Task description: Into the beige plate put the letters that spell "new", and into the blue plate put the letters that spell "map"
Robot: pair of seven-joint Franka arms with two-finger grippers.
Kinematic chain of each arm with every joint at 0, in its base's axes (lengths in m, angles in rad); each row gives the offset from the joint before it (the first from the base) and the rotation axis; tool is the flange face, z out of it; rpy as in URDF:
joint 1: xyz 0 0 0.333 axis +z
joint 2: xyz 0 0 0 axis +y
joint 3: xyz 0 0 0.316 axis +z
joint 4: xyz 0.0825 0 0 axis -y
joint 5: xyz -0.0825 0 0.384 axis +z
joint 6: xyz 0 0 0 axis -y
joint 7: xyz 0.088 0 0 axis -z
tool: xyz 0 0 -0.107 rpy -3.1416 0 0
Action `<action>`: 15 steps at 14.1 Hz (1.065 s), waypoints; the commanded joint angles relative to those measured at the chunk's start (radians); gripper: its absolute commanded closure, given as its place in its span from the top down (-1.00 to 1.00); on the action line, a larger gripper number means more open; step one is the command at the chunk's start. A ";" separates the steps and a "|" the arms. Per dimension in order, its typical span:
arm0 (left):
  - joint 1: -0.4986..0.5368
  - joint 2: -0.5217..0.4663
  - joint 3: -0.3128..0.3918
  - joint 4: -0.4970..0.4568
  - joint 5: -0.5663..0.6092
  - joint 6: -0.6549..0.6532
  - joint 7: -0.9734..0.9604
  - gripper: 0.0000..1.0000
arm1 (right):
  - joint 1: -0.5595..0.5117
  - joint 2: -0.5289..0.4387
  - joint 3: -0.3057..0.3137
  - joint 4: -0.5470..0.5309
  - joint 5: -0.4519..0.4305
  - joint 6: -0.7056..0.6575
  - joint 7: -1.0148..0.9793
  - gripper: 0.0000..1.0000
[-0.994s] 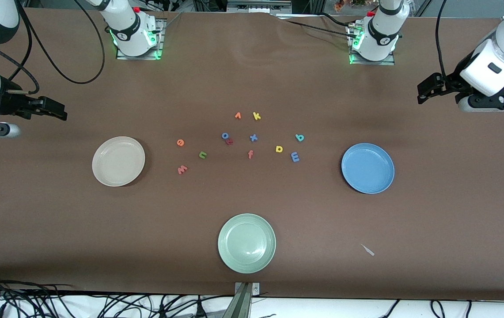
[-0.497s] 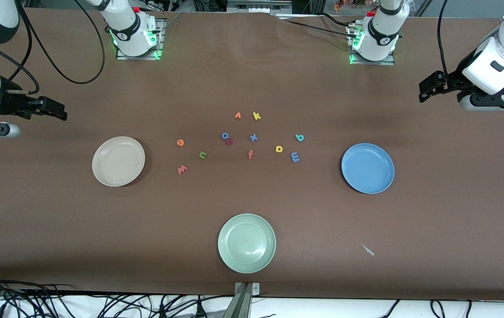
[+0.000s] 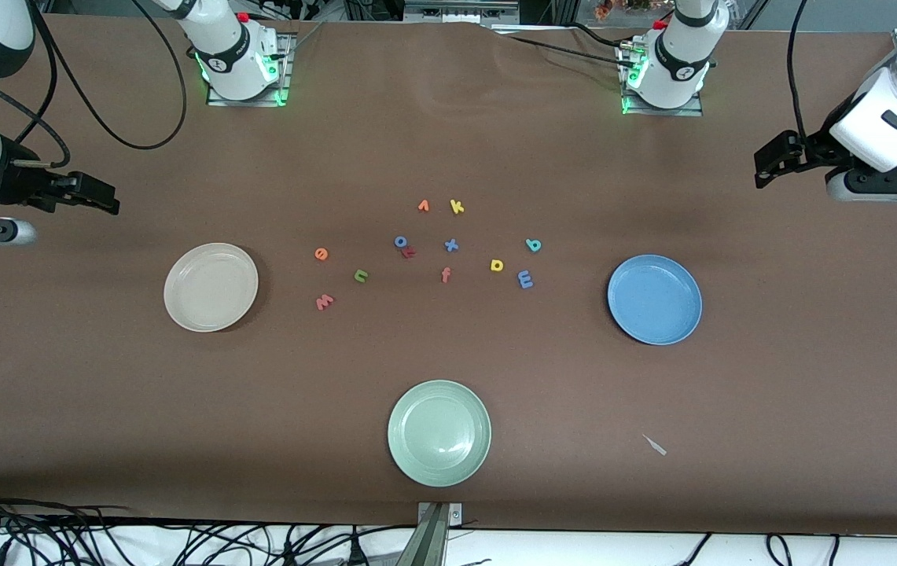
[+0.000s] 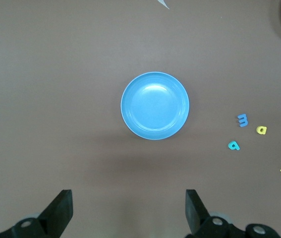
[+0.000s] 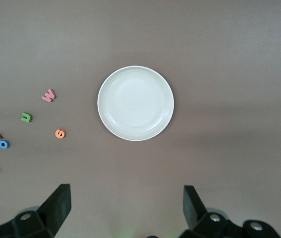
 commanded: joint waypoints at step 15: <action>-0.024 0.198 -0.175 0.054 -0.144 -0.101 -0.003 1.00 | 0.229 0.389 0.011 0.082 0.082 0.258 0.009 1.00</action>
